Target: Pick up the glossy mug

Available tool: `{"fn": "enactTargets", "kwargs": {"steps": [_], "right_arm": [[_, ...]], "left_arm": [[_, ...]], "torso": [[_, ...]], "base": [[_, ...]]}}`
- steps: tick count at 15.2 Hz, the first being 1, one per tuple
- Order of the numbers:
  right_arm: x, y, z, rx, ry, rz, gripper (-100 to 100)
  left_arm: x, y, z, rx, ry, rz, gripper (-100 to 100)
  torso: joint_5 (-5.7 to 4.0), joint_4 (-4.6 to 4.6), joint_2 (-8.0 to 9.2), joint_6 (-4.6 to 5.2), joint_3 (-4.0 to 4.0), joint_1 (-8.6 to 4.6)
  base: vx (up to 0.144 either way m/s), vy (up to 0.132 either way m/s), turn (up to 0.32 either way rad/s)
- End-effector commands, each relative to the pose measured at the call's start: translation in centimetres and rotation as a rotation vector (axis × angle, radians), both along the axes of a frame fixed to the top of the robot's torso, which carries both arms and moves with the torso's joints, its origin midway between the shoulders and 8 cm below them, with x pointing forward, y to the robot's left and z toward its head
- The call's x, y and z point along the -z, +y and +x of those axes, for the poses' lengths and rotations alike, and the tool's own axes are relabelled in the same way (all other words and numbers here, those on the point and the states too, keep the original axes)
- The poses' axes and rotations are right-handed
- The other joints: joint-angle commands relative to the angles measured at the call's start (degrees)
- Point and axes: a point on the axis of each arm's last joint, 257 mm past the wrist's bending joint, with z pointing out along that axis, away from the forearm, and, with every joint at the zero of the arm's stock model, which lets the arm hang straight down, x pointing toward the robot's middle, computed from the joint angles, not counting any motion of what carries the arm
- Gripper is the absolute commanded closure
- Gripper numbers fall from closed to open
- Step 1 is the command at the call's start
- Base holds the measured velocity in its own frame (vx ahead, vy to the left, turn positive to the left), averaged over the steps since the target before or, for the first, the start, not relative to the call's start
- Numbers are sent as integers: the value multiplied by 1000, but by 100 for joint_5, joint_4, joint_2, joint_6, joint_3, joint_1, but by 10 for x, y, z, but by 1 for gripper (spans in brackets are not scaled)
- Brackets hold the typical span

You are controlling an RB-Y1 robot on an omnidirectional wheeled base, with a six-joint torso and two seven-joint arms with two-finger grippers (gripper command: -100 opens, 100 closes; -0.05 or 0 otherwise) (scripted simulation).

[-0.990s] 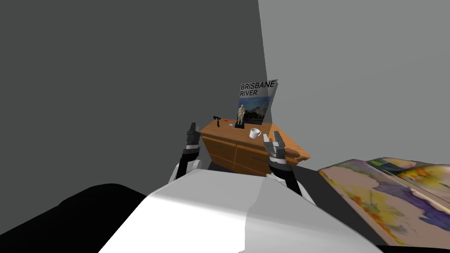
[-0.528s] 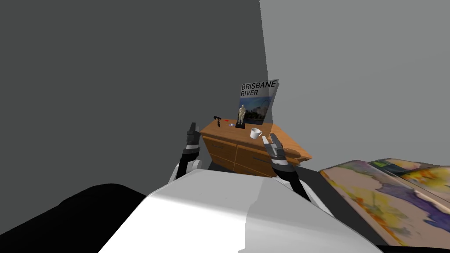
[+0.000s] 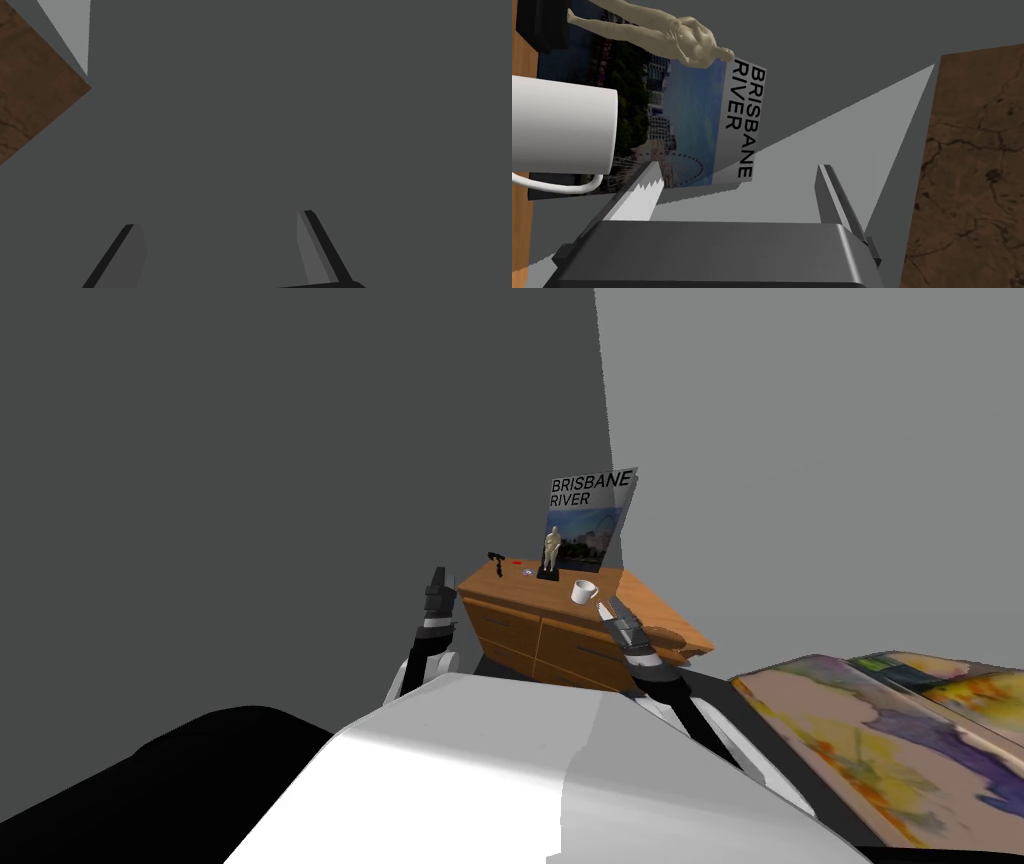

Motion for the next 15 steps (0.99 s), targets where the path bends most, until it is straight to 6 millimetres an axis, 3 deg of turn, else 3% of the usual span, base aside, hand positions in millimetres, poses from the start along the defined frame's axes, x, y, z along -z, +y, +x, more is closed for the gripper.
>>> {"fn": "enactTargets", "kwargs": {"steps": [1, 15], "right_arm": [[8, -2, 1, -19, 23, -44, -100], [47, -30, 4, -119, 158, -316, -100]], "left_arm": [[0, 0, 0, 0, 0, 0, 0], [0, 0, 0, 0, 0, 0, 0]], "torso": [[0, 0, 0, 0, 0, 0], [0, 0, -1, 0, -1, 1]], "base": [[-3, 14, 21], [-2, 13, 16]]}}
